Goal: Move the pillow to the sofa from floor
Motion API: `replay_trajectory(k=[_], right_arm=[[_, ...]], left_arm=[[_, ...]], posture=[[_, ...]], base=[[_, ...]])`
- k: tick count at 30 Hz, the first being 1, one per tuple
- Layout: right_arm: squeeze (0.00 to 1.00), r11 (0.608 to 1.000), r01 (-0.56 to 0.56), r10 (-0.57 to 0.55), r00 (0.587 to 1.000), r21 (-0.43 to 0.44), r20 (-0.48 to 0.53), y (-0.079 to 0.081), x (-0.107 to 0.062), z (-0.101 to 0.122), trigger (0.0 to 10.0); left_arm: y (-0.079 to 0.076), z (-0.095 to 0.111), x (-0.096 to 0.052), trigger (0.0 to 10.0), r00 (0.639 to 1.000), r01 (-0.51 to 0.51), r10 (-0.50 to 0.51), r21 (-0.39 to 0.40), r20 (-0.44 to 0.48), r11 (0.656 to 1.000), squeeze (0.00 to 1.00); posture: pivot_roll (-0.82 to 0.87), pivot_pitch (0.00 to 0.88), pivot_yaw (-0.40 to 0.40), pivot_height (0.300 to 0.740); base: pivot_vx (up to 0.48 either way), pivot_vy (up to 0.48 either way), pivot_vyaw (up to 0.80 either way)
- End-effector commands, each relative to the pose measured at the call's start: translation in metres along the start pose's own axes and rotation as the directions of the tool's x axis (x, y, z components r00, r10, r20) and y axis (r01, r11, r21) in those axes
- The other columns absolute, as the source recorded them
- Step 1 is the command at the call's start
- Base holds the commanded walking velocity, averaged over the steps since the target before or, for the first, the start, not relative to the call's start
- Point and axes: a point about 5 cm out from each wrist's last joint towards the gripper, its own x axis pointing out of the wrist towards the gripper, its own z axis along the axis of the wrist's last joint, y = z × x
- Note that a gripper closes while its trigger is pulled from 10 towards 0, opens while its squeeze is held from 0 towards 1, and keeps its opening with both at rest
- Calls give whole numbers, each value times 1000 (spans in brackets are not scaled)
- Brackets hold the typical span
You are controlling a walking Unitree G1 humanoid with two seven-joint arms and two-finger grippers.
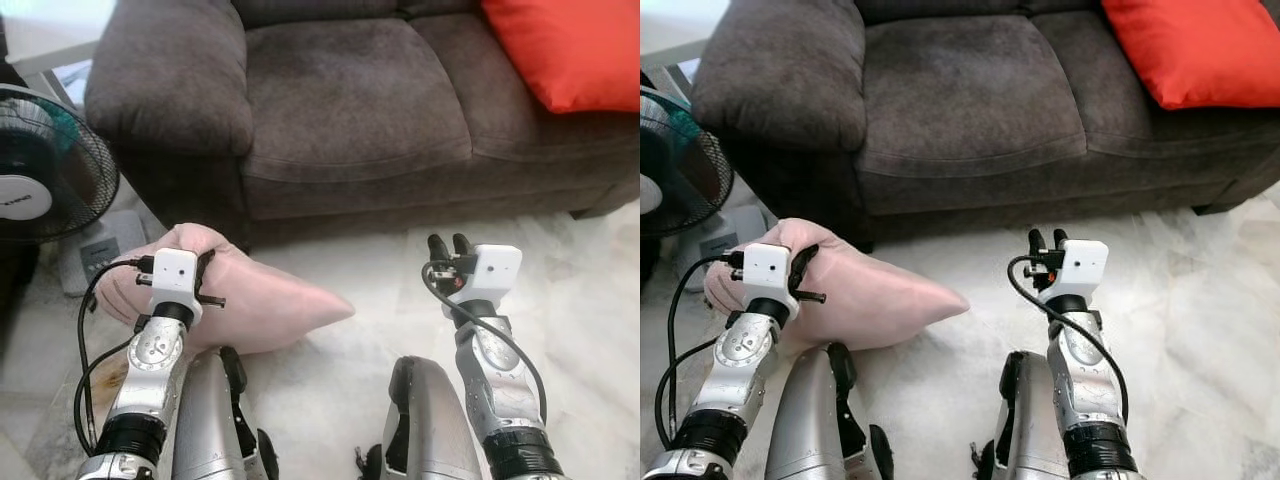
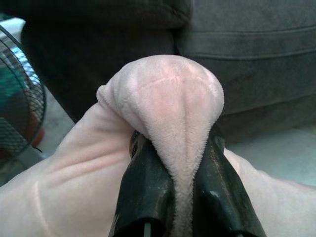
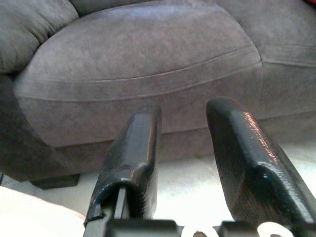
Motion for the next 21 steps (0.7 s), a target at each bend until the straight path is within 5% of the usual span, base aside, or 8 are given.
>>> replay_trajectory(k=[1,12,21], right_arm=[[0,1000,22,-22,1000,8,-3,-3,-2,-3,10000],[0,1000,27,-27,1000,8,1,-4,-1,-3,10000],[0,1000,13,-13,1000,11,2,-2,-2,-3,10000]], left_arm=[[-1,28,9,10000,993,1,-1,4,120,1000,0],[-5,31,9,10000,992,3,-3,0,129,1000,0],[-3,36,7,10000,990,-12,13,-7,142,1000,0]], posture=[[139,36,10,474],[146,71,3,495],[154,95,-7,554]], base=[[0,0,0],[0,0,0],[0,0,0]])
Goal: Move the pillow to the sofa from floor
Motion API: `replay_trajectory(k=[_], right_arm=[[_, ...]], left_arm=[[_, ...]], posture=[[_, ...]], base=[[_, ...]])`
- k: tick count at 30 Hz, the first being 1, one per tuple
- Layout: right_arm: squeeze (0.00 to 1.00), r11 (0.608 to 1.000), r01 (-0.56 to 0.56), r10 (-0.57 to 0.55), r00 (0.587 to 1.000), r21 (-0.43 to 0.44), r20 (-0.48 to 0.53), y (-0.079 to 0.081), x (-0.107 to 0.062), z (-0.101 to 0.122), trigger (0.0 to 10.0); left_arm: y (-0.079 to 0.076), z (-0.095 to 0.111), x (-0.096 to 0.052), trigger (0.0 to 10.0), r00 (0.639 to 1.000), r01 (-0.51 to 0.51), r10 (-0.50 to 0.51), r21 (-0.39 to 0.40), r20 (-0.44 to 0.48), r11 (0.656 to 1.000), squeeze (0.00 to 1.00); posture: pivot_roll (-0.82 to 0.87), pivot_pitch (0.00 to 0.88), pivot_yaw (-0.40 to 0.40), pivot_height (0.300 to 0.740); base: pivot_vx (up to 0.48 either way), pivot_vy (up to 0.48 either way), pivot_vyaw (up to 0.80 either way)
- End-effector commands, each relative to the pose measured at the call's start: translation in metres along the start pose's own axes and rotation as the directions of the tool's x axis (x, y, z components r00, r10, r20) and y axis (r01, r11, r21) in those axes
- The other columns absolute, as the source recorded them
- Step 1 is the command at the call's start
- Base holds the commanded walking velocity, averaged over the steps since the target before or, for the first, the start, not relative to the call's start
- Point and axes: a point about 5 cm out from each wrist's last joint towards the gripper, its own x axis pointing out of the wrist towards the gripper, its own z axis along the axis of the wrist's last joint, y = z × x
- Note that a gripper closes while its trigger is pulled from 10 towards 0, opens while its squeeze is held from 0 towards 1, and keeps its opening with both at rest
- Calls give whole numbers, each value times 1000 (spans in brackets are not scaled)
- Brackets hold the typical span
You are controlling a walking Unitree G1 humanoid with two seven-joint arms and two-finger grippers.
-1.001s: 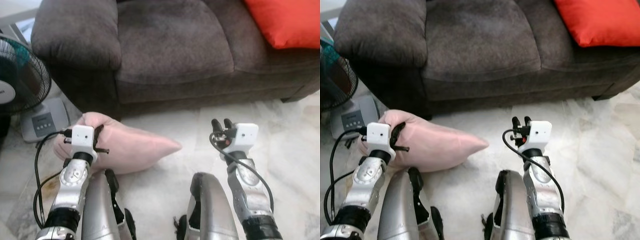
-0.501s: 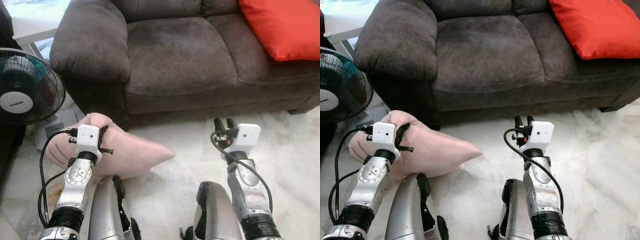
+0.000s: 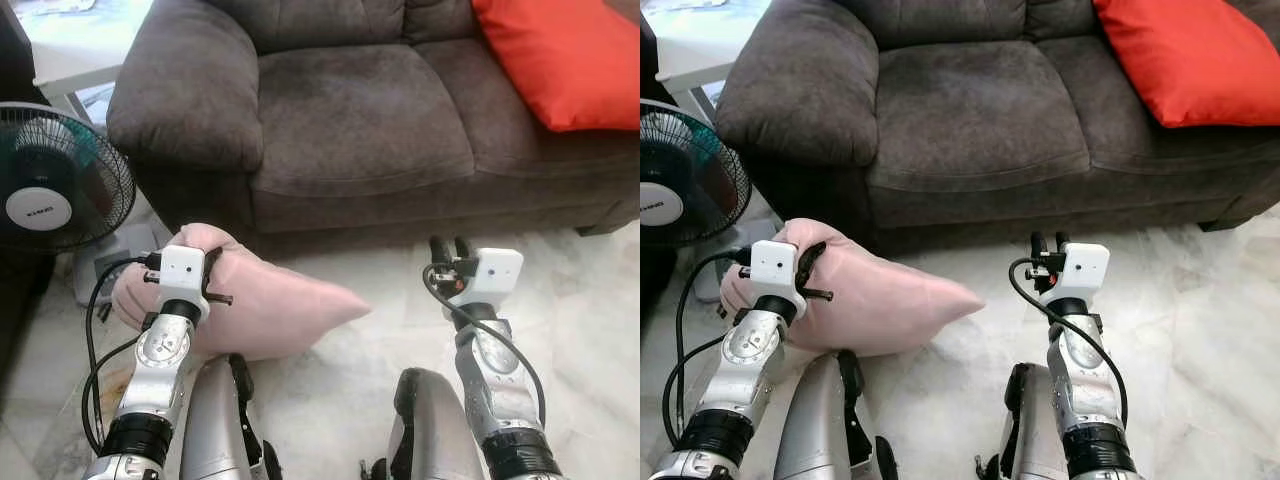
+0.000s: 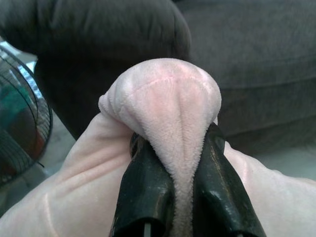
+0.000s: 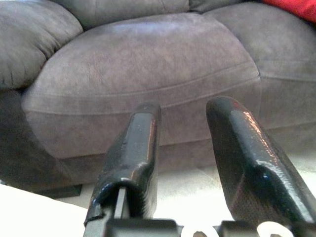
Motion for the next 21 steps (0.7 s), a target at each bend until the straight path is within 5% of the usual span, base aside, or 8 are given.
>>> replay_trajectory(k=[1,21], right_arm=[[0,1000,7,-7,1000,8,-3,-1,-1,-2,10000],[0,1000,4,-4,1000,17,-3,0,-1,-2,10000]], left_arm=[[4,27,6,10000,993,-20,19,7,120,1000,0],[2,38,6,10000,991,-1,1,-6,133,1000,0]], posture=[[154,95,-7,554],[159,108,-3,664]], base=[[0,0,0],[0,0,0]])
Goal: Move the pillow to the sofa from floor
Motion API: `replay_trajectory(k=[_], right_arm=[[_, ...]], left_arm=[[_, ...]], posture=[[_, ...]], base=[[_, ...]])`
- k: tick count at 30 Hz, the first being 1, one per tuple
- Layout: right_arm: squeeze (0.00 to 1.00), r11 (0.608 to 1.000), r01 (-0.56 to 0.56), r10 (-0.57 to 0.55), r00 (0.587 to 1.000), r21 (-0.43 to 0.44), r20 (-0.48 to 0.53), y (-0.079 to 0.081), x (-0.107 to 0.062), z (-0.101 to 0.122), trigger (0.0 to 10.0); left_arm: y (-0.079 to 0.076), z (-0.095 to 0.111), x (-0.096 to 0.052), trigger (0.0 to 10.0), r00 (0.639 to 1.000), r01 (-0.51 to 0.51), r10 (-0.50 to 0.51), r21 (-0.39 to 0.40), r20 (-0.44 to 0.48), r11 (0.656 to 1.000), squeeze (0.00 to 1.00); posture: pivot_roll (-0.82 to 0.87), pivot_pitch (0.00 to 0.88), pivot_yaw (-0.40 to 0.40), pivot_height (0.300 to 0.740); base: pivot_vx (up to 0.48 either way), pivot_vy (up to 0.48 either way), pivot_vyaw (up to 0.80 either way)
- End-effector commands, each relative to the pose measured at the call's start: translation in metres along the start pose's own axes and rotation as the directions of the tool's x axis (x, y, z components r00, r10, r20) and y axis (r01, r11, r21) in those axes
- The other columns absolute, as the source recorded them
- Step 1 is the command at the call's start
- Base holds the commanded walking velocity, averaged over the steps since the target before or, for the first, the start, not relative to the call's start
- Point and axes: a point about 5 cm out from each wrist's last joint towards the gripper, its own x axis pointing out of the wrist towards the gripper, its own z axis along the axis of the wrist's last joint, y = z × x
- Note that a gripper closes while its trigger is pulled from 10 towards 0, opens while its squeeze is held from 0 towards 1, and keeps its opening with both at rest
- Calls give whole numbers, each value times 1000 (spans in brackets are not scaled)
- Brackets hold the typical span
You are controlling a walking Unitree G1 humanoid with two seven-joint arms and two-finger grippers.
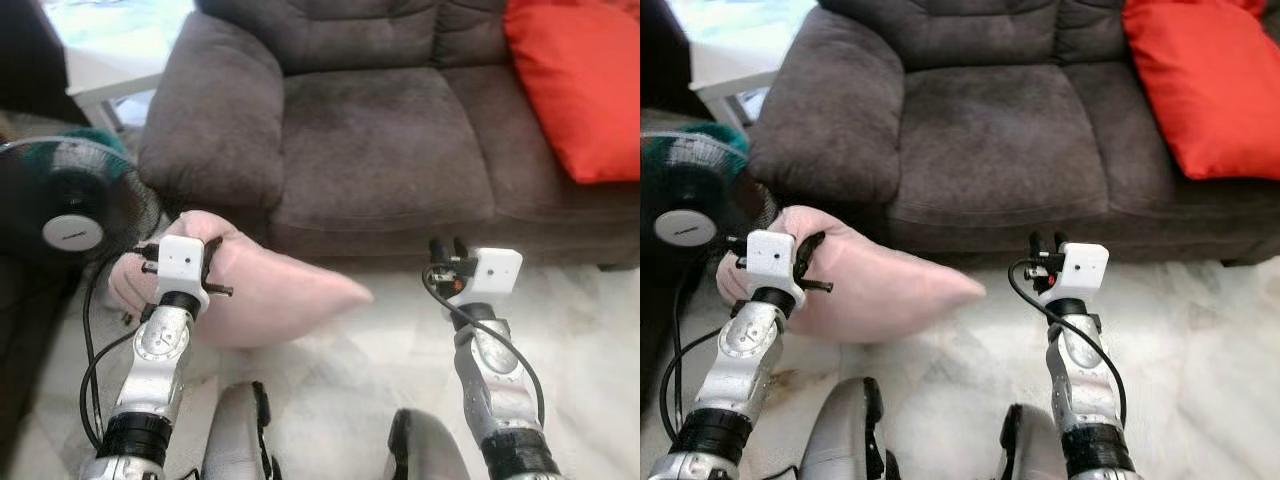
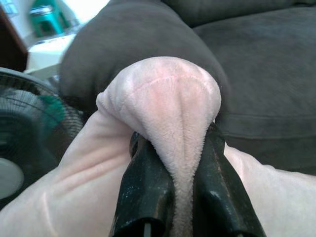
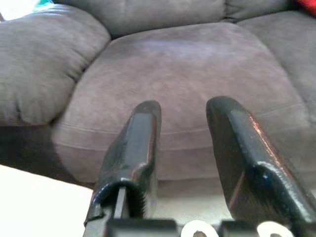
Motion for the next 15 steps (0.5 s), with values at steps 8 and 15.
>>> replay_trajectory(k=[8,15], right_arm=[[0,1000,13,-13,1000,7,-10,-1,-1,-3,10000],[0,1000,15,-15,1000,17,3,-1,0,-1,10000]], left_arm=[[-1,22,3,10000,996,13,-12,-9,93,1000,0],[-7,25,4,10000,994,37,-35,-23,100,999,0]], posture=[[161,104,-2,674],[161,97,2,674]], base=[[0,0,0],[0,0,0]])
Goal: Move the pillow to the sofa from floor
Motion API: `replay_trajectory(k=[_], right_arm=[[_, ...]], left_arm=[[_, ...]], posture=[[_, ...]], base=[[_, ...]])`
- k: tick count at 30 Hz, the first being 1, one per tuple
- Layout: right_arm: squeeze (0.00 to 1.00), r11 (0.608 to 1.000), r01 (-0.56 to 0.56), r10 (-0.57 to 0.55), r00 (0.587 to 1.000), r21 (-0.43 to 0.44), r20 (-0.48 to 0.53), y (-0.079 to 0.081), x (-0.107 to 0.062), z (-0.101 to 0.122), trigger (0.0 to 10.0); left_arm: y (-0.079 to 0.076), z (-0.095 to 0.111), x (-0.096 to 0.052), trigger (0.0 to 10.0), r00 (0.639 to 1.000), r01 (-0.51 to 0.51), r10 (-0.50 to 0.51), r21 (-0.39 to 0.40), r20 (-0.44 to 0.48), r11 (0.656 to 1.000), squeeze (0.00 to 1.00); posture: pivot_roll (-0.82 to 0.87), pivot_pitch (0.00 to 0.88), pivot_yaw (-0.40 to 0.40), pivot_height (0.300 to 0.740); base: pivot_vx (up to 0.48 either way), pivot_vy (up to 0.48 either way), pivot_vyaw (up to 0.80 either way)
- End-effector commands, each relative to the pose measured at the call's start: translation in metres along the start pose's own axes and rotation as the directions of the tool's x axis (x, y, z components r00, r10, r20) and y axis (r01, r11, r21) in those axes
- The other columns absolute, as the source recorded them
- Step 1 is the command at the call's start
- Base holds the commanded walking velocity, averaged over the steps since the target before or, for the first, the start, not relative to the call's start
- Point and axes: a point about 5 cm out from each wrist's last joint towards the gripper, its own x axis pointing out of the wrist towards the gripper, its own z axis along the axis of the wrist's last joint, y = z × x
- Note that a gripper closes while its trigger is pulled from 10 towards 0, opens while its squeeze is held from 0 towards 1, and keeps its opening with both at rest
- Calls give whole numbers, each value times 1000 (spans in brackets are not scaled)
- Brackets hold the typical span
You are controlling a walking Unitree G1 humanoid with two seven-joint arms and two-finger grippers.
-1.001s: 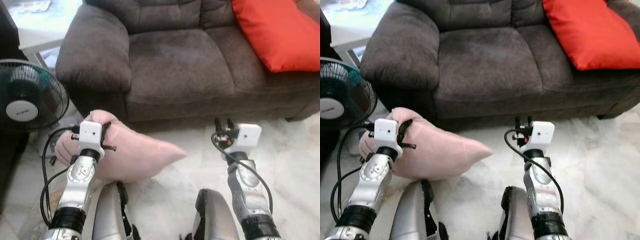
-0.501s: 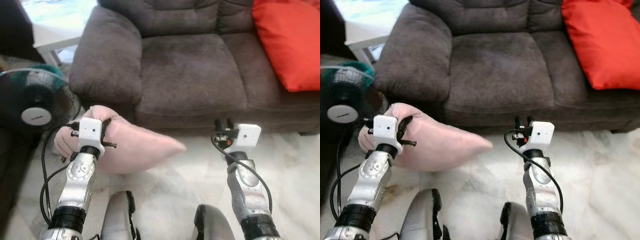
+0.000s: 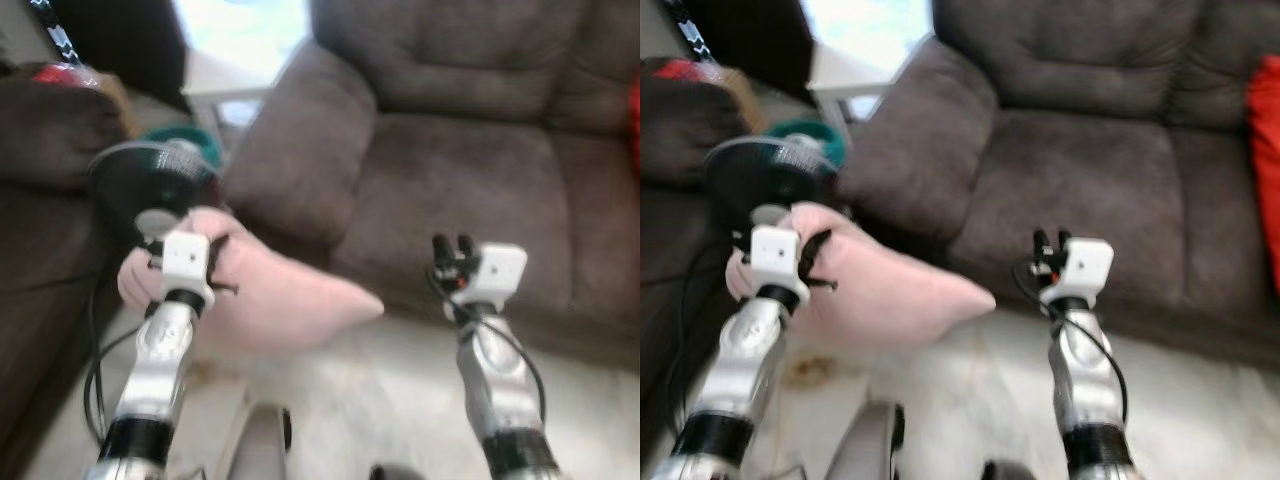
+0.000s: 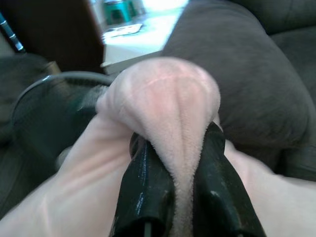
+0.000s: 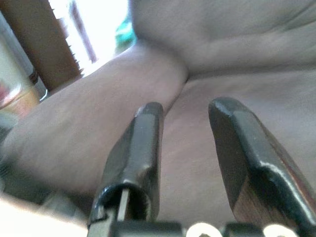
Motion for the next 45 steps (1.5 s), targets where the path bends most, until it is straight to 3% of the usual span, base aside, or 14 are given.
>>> replay_trajectory(k=[1,10,20,35,45], right_arm=[[0,995,95,-96,993,-10,-62,-28,-16,-15,10000],[0,996,88,-88,996,-1,-25,-25,-15,-11,10000],[0,995,98,-98,995,-8,-27,-27,-15,-12,10000],[0,995,97,-98,994,-22,-43,-29,-14,-13,10000],[0,996,3,-18,985,-90,-170,-29,-14,-25,10000]], left_arm=[[-25,33,11,10000,986,86,-82,-24,147,996,0],[-29,37,12,10000,982,111,-105,-31,155,993,0],[-32,40,13,10000,980,131,-124,-36,156,991,0],[-35,39,13,10000,979,155,-148,-43,142,987,0],[-39,37,12,10000,974,197,-191,-42,120,979,0]], posture=[[161,97,2,674],[158,75,10,674],[162,72,9,739],[170,82,6,740],[169,87,5,740]], base=[[0,0,0],[0,0,0],[0,0,0],[0,0,0],[0,0,0]])
